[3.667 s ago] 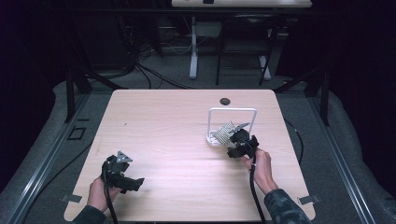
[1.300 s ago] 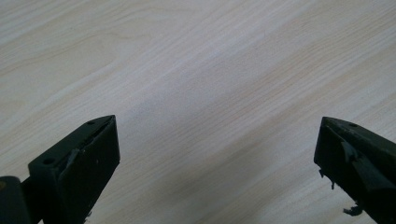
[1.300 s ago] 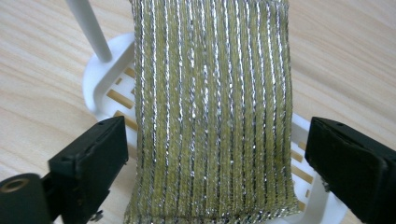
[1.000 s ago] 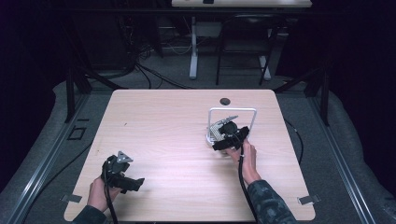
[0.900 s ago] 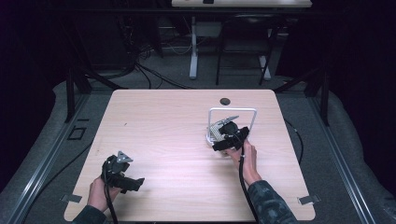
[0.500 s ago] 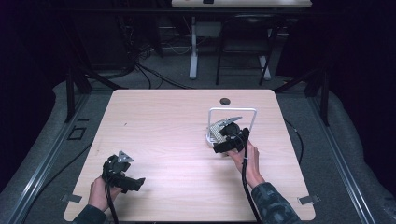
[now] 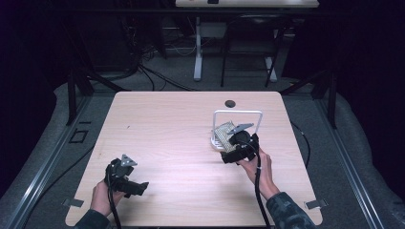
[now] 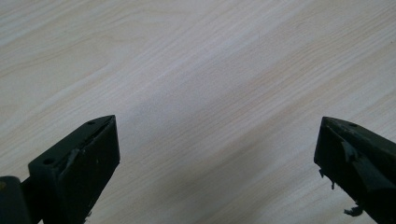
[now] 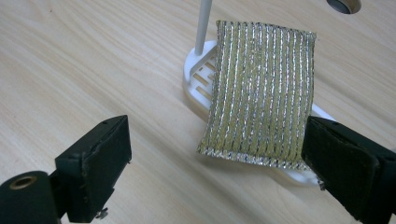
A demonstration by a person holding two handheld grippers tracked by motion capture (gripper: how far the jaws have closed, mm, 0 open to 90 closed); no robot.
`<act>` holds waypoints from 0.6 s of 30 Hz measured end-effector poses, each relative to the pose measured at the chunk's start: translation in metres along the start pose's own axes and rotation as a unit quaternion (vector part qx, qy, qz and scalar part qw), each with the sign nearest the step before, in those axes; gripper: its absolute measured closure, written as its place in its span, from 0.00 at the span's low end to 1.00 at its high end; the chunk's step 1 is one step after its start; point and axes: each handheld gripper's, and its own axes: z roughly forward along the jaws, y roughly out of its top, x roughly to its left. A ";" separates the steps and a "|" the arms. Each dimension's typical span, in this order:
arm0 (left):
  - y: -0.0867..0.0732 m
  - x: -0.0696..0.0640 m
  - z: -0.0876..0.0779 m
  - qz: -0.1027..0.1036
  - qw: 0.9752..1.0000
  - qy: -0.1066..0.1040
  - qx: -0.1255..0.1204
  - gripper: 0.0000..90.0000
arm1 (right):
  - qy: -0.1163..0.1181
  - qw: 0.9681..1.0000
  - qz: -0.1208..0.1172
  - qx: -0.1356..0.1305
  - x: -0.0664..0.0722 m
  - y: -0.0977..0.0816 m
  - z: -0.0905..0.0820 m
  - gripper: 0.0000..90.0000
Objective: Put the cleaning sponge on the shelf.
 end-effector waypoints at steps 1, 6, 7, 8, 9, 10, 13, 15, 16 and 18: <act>0.000 0.000 0.000 0.000 1.000 0.000 0.000 0.00 | 0.001 1.000 -0.002 0.001 0.000 -0.002 -0.002 0.09; 0.000 0.000 0.000 0.002 1.000 0.001 0.002 0.00 | 0.011 1.000 -0.007 0.002 -0.002 -0.008 -0.014 0.09; 0.000 0.000 0.000 0.003 1.000 0.000 0.002 0.00 | 0.013 1.000 -0.007 0.000 -0.002 -0.010 -0.016 0.09; 0.000 0.000 0.001 0.003 1.000 0.001 0.003 0.00 | 0.013 1.000 -0.008 0.001 -0.002 -0.011 -0.019 0.09; 0.000 0.000 0.001 0.003 1.000 0.000 0.003 0.00 | 0.013 1.000 -0.010 0.000 -0.002 -0.012 -0.021 0.09; 0.000 0.000 0.001 0.003 1.000 0.000 0.003 0.00 | 0.014 1.000 -0.010 0.000 -0.002 -0.013 -0.024 0.09; 0.001 0.000 0.001 0.003 1.000 0.000 0.003 0.00 | 0.017 1.000 -0.012 0.000 -0.002 -0.017 -0.030 0.09; 0.001 0.000 0.001 0.004 1.000 0.000 0.005 0.00 | 0.021 1.000 -0.011 -0.001 -0.002 -0.020 -0.034 0.09; 0.001 -0.001 0.001 0.004 1.000 0.000 0.005 0.00 | 0.022 1.000 -0.012 -0.001 -0.002 -0.021 -0.035 0.09; 0.001 -0.001 0.001 0.006 1.000 0.001 0.008 0.00 | 0.020 1.000 -0.015 0.002 -0.002 -0.024 -0.038 0.10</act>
